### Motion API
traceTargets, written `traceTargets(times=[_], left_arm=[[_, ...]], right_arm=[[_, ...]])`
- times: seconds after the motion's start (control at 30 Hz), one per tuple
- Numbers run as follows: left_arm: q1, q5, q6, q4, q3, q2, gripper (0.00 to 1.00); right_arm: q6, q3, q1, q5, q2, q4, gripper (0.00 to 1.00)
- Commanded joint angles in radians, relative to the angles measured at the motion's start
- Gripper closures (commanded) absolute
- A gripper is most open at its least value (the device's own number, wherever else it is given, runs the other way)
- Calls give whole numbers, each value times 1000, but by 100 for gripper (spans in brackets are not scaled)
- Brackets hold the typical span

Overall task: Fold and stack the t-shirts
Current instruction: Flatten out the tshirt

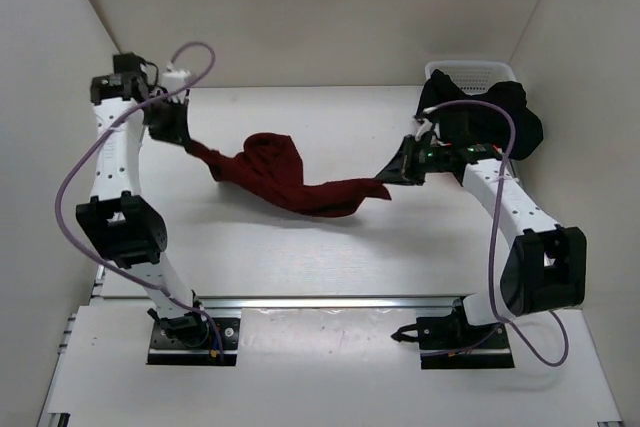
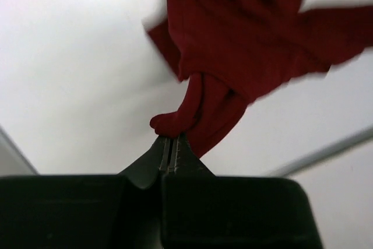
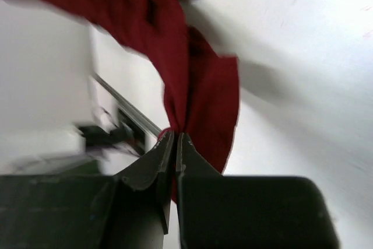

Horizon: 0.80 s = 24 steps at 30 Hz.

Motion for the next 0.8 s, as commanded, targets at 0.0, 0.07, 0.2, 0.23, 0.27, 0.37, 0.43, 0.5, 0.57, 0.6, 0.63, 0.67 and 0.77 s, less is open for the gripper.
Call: traceTargets(times=[0.0, 0.07, 0.2, 0.23, 0.27, 0.37, 0.43, 0.5, 0.57, 0.6, 0.63, 0.67, 0.77], left_arm=[[30, 121, -71, 32, 197, -62, 100], [25, 117, -100, 75, 324, -59, 100], [-84, -96, -92, 83, 277, -13, 100], [-109, -118, -76, 68, 242, 6, 100], [-110, -107, -73, 33, 172, 38, 100], [-117, -61, -47, 23, -23, 63, 100], [-139, -63, -17, 49, -122, 44, 100], [-195, -67, 22, 49, -218, 15, 100], [-276, -85, 65, 32, -258, 4, 100], [-290, -89, 65, 26, -286, -11, 100], [-313, -86, 54, 48, -304, -17, 100], [-324, -81, 48, 51, -305, -22, 100], [-319, -49, 36, 46, -294, -37, 100]], right_arm=[[-335, 14, 125, 135, 23, -381, 100], [-379, 3, 226, -47, 48, -377, 100], [-119, 74, 339, -545, -25, 330, 100], [182, 43, 310, -533, -68, 595, 100], [352, -82, 229, -488, -130, 1162, 100], [848, -251, -68, -80, -199, 1566, 100], [851, -291, -195, -68, -199, 1440, 100], [768, -315, -207, -58, -202, 1101, 100], [621, -295, -158, -7, -185, 822, 100], [578, -299, -123, 5, -185, 706, 100], [517, -299, -102, 31, -181, 655, 100], [454, -301, -105, 39, -178, 558, 100], [301, -298, -132, 111, -199, 321, 81]])
